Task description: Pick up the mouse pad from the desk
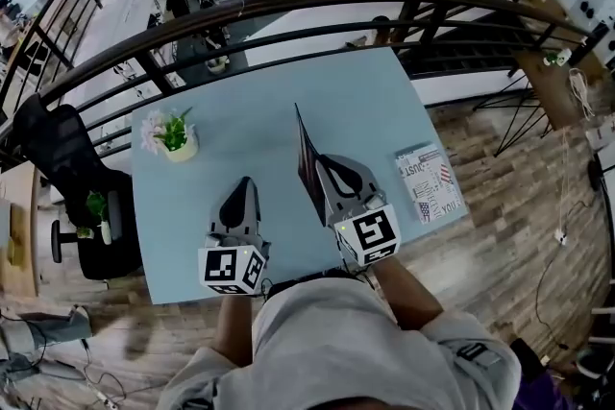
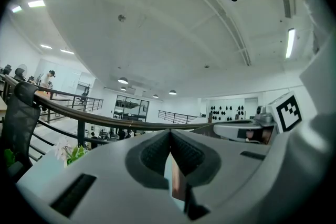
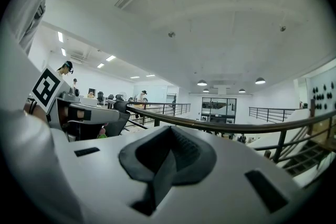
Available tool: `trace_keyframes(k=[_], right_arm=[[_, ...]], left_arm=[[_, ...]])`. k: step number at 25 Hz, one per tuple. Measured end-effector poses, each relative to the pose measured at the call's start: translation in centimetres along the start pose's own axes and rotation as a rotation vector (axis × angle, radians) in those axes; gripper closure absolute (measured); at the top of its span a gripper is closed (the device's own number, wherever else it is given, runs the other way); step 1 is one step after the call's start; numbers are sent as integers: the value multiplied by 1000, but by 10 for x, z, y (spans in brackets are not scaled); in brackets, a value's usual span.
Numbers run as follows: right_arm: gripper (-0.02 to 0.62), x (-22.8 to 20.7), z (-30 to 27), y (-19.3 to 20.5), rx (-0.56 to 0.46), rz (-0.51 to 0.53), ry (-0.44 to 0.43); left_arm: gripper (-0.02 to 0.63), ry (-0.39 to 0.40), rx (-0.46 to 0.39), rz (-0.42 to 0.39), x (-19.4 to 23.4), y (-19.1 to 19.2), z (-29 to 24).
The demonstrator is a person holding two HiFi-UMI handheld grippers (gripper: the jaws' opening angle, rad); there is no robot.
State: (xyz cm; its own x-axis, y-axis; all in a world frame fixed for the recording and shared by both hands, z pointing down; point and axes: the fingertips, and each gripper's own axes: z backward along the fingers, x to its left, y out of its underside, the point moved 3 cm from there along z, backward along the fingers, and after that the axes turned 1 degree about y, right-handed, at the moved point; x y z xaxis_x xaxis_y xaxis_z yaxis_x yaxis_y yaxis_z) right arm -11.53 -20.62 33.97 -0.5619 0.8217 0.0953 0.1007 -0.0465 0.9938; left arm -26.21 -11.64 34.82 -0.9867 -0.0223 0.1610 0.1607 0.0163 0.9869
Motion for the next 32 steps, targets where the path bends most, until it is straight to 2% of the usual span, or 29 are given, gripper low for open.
trace_keyframes(k=[32], right_arm=[[580,0,4,-8,-19,8,-1]], left_arm=[[594,1,6,3,-4,4,-1]])
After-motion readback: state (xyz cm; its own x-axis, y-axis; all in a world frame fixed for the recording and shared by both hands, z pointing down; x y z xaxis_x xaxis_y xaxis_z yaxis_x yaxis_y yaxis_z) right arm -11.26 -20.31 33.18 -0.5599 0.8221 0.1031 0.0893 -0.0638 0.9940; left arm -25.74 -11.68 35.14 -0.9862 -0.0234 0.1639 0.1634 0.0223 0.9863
